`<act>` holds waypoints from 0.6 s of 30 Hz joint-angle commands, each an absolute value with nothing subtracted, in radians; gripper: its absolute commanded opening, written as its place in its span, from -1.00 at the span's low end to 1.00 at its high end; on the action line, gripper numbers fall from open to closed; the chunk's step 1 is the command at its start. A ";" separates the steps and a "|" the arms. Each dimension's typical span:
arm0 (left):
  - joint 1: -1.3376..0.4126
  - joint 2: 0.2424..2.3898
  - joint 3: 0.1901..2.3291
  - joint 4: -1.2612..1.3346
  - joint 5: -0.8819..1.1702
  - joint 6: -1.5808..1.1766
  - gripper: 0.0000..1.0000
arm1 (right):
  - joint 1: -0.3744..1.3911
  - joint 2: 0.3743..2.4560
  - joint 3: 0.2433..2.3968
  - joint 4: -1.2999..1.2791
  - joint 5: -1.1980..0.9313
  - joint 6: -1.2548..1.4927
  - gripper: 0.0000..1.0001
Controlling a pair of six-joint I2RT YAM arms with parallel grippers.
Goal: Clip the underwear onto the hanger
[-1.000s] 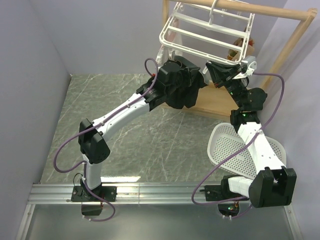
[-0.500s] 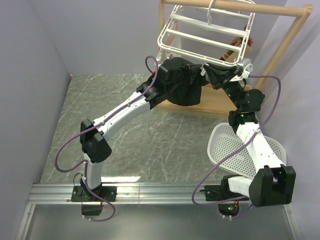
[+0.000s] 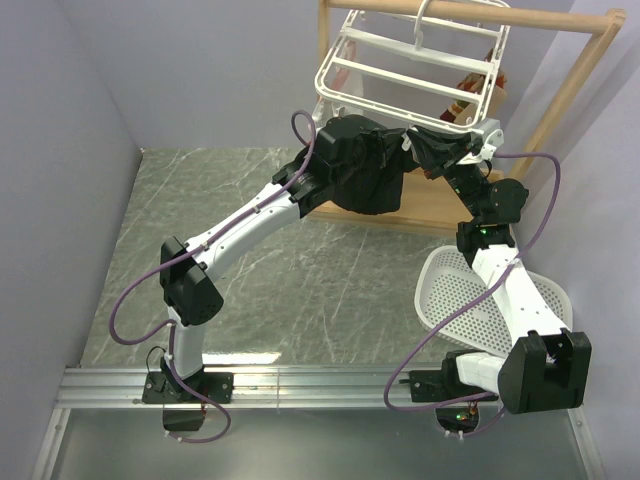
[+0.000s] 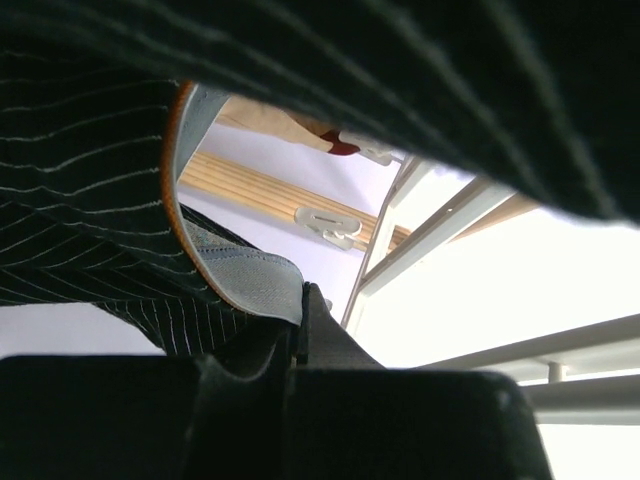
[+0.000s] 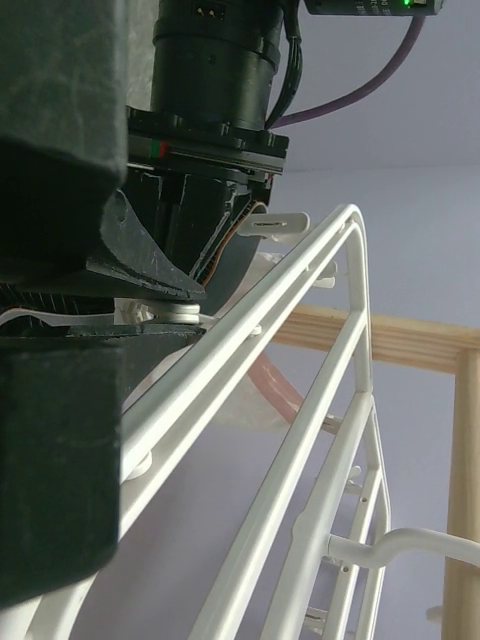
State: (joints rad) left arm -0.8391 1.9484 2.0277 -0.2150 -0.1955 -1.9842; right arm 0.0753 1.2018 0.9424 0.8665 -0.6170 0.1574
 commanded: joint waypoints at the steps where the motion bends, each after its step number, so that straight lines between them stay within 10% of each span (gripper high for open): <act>1: -0.836 1.944 2.085 -0.195 -0.164 -2.221 -0.99 | 0.094 1.210 0.931 0.873 -0.661 0.140 -1.00; 18: -0.830 1.911 2.066 -0.192 -0.135 -2.238 -0.99 | 0.094 1.229 0.928 0.885 -0.641 0.124 -1.00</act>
